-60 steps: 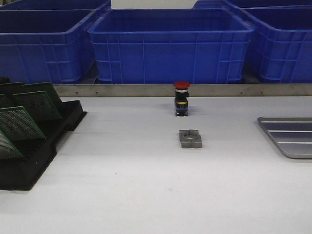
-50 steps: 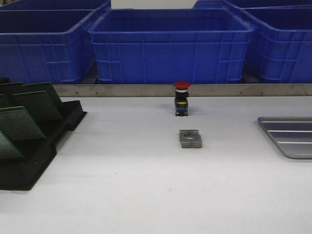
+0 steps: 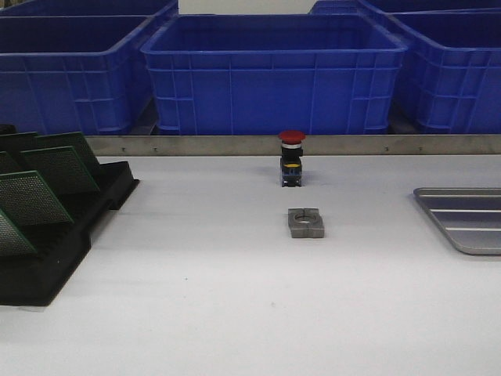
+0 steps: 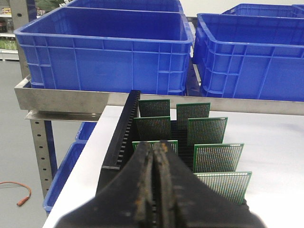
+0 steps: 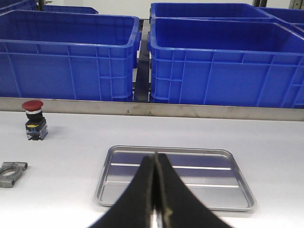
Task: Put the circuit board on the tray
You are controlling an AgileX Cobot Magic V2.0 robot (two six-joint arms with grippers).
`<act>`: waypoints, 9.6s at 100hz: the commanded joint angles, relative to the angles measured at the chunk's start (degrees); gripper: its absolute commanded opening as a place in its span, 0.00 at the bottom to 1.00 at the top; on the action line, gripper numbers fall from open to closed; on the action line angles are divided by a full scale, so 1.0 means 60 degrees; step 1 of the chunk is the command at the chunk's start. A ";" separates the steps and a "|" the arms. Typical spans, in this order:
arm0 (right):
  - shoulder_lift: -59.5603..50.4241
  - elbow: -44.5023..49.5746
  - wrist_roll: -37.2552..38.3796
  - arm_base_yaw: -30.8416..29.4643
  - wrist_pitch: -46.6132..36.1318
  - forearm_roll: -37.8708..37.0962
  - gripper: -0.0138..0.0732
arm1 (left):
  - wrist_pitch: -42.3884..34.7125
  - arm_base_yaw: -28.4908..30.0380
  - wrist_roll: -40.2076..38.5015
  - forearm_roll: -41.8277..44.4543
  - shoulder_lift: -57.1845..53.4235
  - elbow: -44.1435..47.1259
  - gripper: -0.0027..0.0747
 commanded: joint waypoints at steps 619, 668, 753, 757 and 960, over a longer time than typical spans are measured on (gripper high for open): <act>0.8960 -0.5841 -1.0100 0.3824 0.4283 0.9275 0.72 | 0.6220 -0.4852 1.5771 -1.0242 1.2264 -0.7192 0.01; 1.2465 -0.5858 -1.9551 0.5352 0.5996 1.7281 0.72 | 0.6220 -0.4852 1.5771 -1.0257 1.2264 -0.7192 0.01; 1.4716 -0.6715 -2.0433 0.6098 0.6655 1.7845 0.09 | 0.6200 -0.4852 1.5771 -1.0257 1.2264 -0.7192 0.05; 1.4716 -0.6715 -2.0433 0.6098 0.6714 1.7845 0.09 | 0.6200 -0.4834 1.5771 -1.0257 1.2264 -0.7192 0.11; 1.3798 -0.6746 -1.5409 -0.1592 0.2745 1.7591 0.84 | 0.4980 -0.2622 1.4716 -0.6524 1.0718 -0.8403 0.77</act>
